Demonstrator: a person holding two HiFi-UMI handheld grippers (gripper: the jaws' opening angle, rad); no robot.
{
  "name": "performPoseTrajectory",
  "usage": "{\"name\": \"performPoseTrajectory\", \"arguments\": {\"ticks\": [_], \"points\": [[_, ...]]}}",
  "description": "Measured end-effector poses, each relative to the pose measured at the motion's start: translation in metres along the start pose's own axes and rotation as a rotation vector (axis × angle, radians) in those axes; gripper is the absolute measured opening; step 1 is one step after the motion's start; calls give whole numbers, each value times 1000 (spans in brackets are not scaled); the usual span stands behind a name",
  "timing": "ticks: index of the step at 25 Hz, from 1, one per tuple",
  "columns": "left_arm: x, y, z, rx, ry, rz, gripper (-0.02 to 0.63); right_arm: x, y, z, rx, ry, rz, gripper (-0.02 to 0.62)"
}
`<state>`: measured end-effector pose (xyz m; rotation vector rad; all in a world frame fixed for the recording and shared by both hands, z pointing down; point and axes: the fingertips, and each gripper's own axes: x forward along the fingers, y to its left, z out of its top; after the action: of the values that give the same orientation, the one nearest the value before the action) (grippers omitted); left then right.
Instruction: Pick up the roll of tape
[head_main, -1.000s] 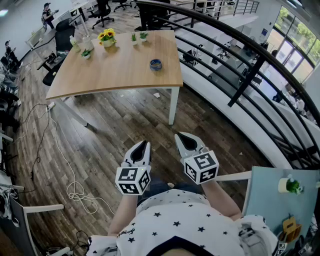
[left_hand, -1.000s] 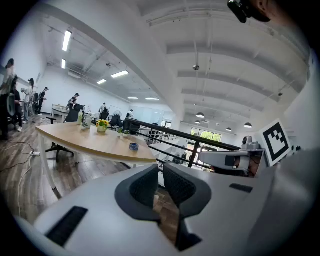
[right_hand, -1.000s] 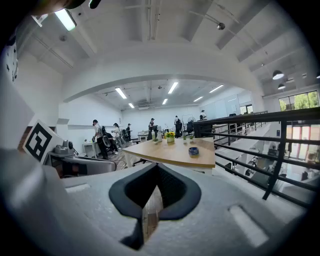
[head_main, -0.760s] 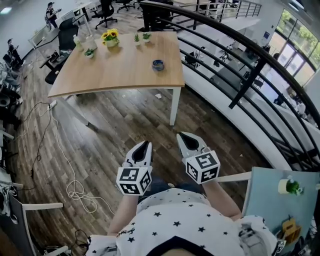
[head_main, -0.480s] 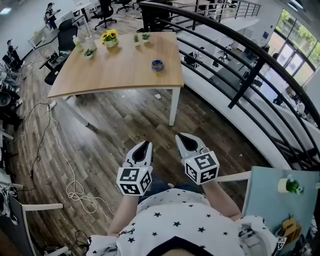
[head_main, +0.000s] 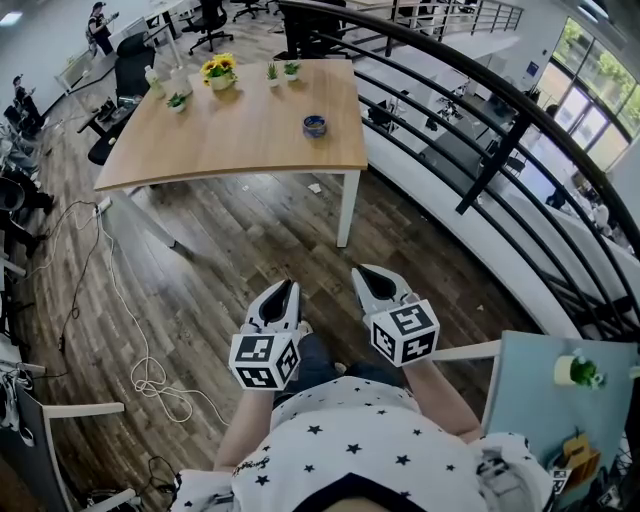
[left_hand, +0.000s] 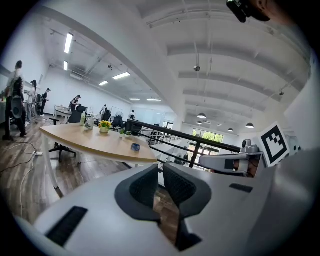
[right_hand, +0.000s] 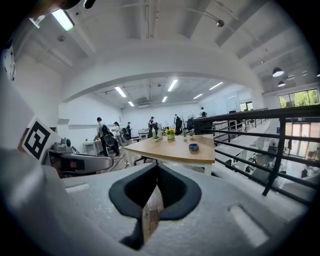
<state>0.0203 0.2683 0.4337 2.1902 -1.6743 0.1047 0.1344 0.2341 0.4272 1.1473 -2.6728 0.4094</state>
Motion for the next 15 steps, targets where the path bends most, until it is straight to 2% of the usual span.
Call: {"name": "performPoseTrajectory", "arguments": {"ticks": [15], "points": [[40, 25, 8, -2, 15, -1, 94, 39, -26, 5, 12, 19, 18, 38]]}}
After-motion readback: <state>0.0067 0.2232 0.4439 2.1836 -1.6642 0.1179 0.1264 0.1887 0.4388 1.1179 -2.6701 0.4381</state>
